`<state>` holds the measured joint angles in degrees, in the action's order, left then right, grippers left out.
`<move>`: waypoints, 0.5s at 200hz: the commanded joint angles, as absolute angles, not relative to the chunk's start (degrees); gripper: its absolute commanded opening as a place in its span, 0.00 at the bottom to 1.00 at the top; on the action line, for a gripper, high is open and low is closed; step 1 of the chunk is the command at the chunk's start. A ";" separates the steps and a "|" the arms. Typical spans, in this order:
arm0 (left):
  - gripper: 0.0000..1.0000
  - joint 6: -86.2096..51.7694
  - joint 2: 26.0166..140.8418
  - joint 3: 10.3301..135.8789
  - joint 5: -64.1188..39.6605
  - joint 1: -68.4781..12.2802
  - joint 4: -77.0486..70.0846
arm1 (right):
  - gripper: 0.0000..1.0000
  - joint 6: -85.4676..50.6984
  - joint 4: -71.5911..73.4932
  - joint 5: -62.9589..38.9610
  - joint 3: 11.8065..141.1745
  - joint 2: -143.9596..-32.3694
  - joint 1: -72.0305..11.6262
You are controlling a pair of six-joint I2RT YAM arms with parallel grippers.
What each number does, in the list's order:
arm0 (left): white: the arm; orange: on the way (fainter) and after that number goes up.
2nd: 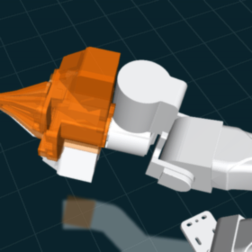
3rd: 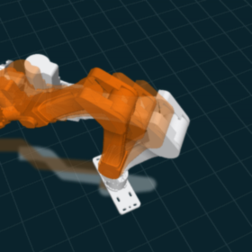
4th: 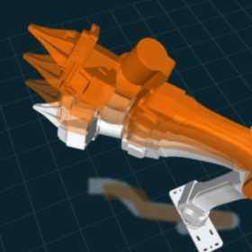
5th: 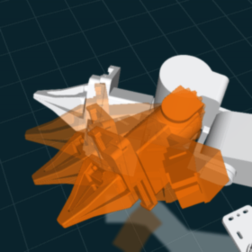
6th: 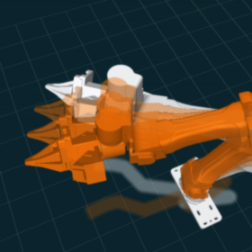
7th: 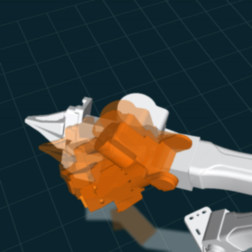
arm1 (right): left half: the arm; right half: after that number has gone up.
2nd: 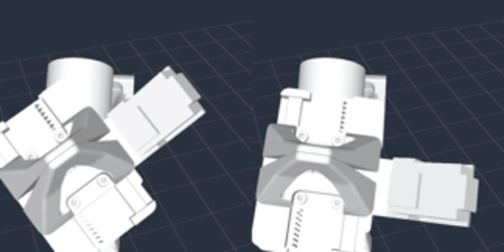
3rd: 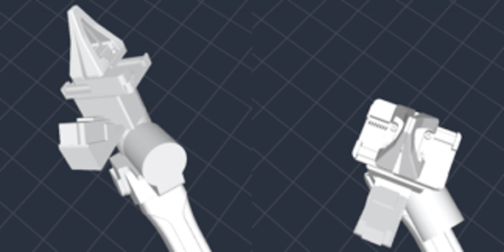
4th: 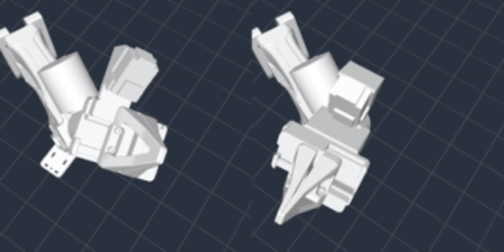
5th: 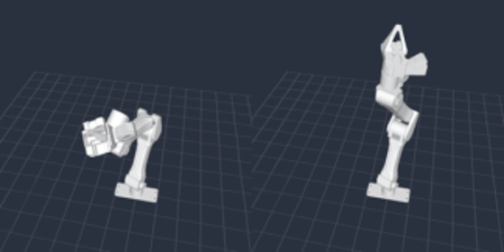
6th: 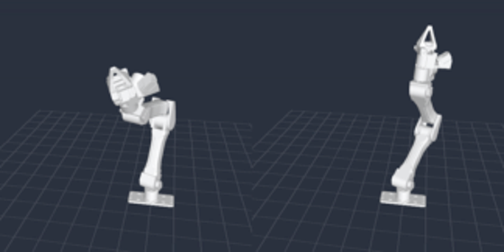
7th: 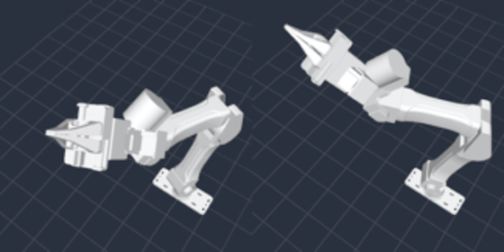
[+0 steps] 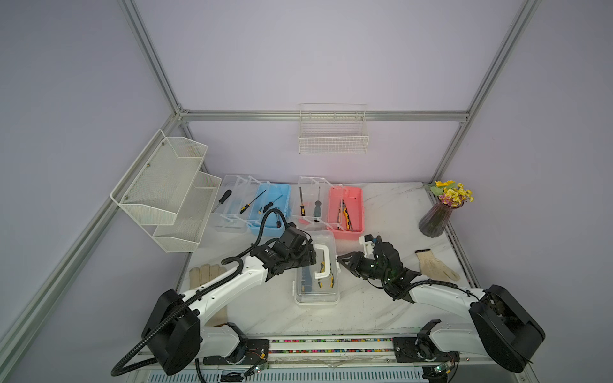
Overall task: Close toolboxes
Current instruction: Fasten the toolbox latch on the toolbox.
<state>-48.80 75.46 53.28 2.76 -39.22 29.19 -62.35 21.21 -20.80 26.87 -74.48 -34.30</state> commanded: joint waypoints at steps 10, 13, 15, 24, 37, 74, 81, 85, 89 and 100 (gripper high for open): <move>0.77 -50.49 77.11 54.25 0.00 -41.33 24.40 | 0.30 -60.20 15.44 -21.20 29.72 -74.64 -36.97; 0.77 -50.60 77.08 54.23 -0.04 -41.33 24.34 | 0.30 -59.98 14.90 -20.96 29.98 -74.60 -37.14; 0.77 -50.62 77.10 54.19 -0.01 -41.31 24.28 | 0.30 -59.84 14.58 -20.80 30.19 -74.59 -37.28; 0.77 -50.87 77.04 54.06 0.00 -41.31 24.14 | 0.30 -59.14 13.13 -20.10 30.95 -74.56 -37.67; 0.76 -51.14 77.04 53.80 -0.04 -41.40 23.79 | 0.29 -58.46 11.52 -19.35 31.78 -74.53 -38.29; 0.76 -51.78 77.09 53.27 -0.25 -41.47 22.72 | 0.24 -56.81 7.27 -17.32 33.89 -74.81 -39.98; 0.76 -51.92 77.08 53.22 -0.26 -41.40 22.48 | 0.24 -56.67 6.66 -17.02 34.15 -74.82 -40.32; 0.76 -52.02 77.08 53.18 -0.26 -41.49 22.42 | 0.23 -56.48 6.46 -16.84 34.33 -74.82 -40.50; 0.76 -52.11 77.08 53.10 -0.41 -41.52 22.20 | 0.23 -56.43 6.23 -16.71 34.48 -74.90 -40.66; 0.75 -52.36 77.25 52.95 -0.44 -41.67 22.00 | 0.22 -56.34 6.02 -16.61 34.92 -75.22 -41.03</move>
